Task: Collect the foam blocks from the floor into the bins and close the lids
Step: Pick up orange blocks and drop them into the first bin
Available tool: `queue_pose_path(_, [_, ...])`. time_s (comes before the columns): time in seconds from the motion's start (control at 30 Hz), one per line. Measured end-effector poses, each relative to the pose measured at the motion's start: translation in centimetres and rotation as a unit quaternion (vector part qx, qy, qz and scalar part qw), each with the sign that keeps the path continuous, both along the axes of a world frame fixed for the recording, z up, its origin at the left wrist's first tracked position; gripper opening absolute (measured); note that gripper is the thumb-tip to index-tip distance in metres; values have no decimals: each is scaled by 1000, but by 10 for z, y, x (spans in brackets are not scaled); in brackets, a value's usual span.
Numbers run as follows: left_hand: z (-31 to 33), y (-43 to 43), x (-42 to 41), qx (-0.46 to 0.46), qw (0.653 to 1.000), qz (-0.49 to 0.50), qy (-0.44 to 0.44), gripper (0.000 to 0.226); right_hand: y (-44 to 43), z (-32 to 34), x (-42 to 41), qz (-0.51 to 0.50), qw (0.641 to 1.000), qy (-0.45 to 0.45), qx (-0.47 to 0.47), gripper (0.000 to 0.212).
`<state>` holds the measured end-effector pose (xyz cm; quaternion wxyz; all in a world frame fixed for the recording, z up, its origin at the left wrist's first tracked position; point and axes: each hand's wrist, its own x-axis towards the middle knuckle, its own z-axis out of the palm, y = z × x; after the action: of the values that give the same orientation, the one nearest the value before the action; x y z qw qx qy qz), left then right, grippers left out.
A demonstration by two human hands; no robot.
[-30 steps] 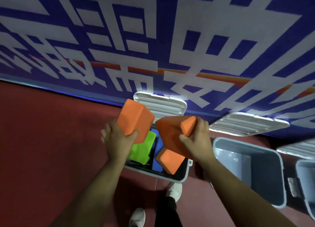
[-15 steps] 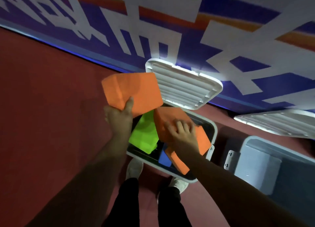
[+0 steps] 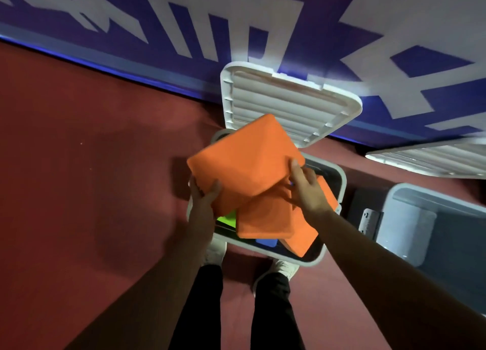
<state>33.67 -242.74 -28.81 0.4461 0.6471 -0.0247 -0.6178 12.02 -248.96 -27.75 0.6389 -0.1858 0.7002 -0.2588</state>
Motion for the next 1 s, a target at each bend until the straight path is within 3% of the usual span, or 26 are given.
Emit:
queue_pose_path(0.13, [-5, -5, -2, 13, 996, -41, 83, 75, -10, 3, 3, -78, 996, 16, -28, 86])
queue_pose_path(0.23, [-14, -7, -1, 35, 993, -58, 96, 67, 0, -1, 3, -101, 992, 64, -37, 51])
queue_pose_path(0.3, [-19, -10, -1, 63, 992, -106, 2, 61, 13, -1, 0, -96, 988, 115, -48, 32])
queue_pose_path(0.33, [-23, -11, 0, 78, 977, -167, -104, 60, 21, -4, -3, -74, 986, 138, -51, 27])
queue_pose_path(0.4, [-32, -11, -1, 70, 904, -289, -307, 60, 39, -11, -8, -3, 981, 191, -41, 25])
queue_pose_path(0.43, [-34, -12, -3, 49, 878, -318, -354, 58, 45, -14, -10, 21, 976, 214, -38, 26])
queue_pose_path(0.63, [-22, -23, -17, 22, 860, -318, -398, 82, 38, -19, -13, 54, 963, 261, -47, 30])
queue_pose_path(0.77, [-1, -35, -16, 6, 844, -333, -419, 64, 26, 0, -14, 82, 957, 273, -43, 43])
queue_pose_path(0.9, [42, -53, -13, 2, 850, -300, -432, 59, 14, 40, -16, 108, 948, 297, -40, 35])
queue_pose_path(1.0, [103, -69, -20, -43, 843, -308, -439, 42, 7, 95, -24, 141, 937, 314, -63, 54])
